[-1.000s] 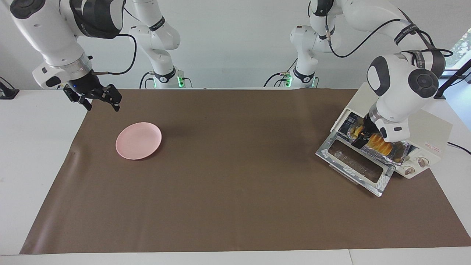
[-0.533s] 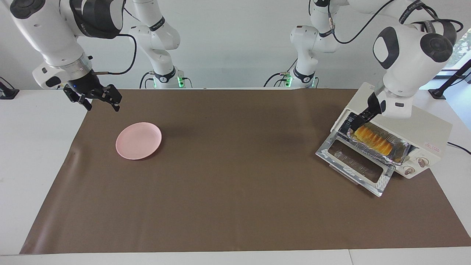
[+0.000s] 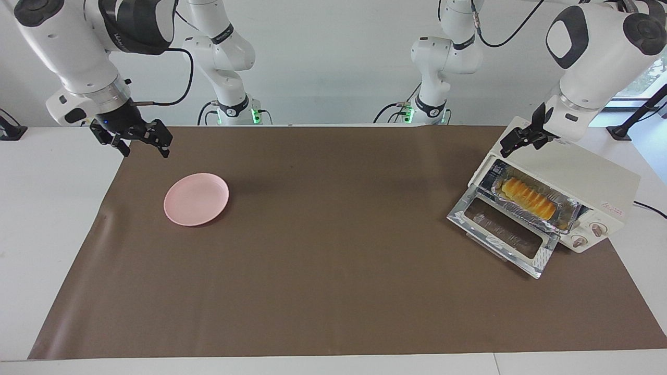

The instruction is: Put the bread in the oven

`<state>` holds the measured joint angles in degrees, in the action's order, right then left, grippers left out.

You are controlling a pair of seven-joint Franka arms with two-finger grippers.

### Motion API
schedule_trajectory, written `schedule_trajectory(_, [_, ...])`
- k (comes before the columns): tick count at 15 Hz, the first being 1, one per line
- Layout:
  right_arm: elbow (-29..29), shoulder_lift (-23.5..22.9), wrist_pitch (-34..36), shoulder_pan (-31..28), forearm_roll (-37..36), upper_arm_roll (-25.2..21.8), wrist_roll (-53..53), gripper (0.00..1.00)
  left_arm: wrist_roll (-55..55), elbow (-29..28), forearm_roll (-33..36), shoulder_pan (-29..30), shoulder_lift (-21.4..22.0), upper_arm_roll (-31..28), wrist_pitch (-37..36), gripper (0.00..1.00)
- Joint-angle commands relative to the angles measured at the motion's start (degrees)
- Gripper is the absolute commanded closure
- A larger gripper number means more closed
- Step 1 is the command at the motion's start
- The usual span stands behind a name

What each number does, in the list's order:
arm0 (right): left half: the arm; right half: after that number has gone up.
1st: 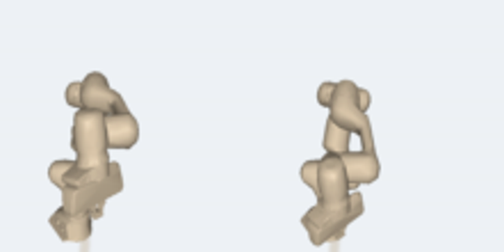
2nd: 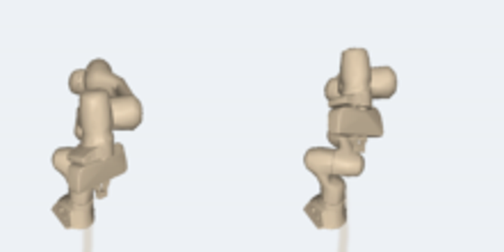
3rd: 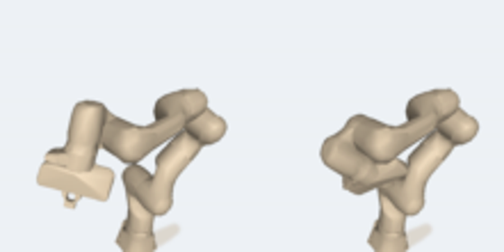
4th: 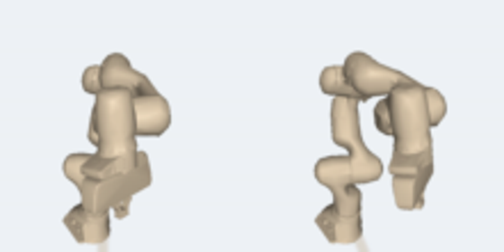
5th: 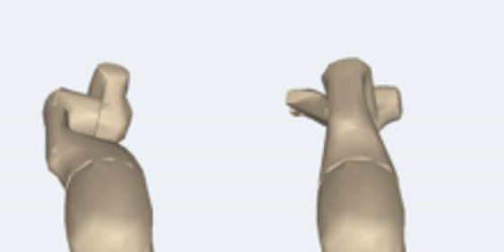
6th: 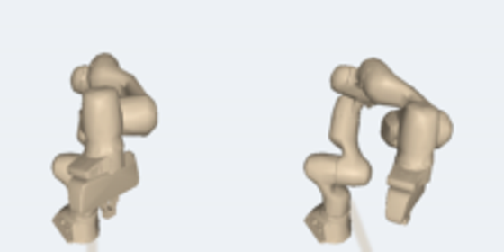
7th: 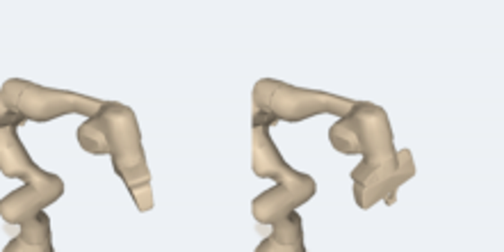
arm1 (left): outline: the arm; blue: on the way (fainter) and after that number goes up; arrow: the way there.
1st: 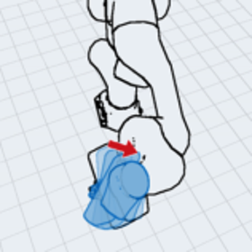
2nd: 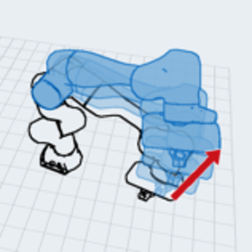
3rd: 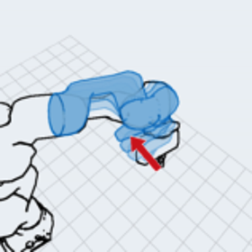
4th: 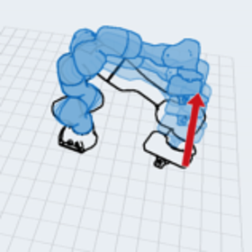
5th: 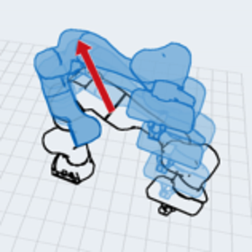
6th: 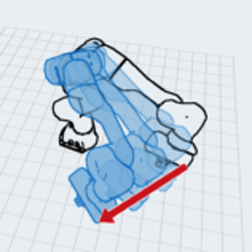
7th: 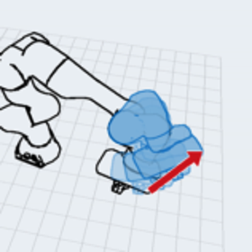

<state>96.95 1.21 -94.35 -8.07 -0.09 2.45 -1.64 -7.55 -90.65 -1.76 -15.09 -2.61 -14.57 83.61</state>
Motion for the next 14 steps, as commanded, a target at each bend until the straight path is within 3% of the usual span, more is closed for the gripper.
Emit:
schedule_trajectory(1, [1.6,1.4,-0.6,-0.4,-1.2,0.5,0.6,0.00,2.8,-9.1,0.9,7.9,8.1,9.5,3.2,0.00])
schedule_trajectory(6, [1.6,1.4,-0.5,-0.4,-1.2,0.5,0.6,0.00,3.2,-5.2,5.5,7.3,5.7,12.9,4.2,0.00])
schedule_trajectory(12, [1.6,1.4,-0.5,-0.4,-1.2,0.5,0.6,0.00,3.6,-6.3,4.8,6.0,6.5,13.2,5.1,0.00])
schedule_trajectory(14, [1.6,1.4,-0.6,-0.4,-1.2,0.5,0.6,0.00,4.0,-4.8,4.7,5.6,4.9,13.2,4.2,0.00])
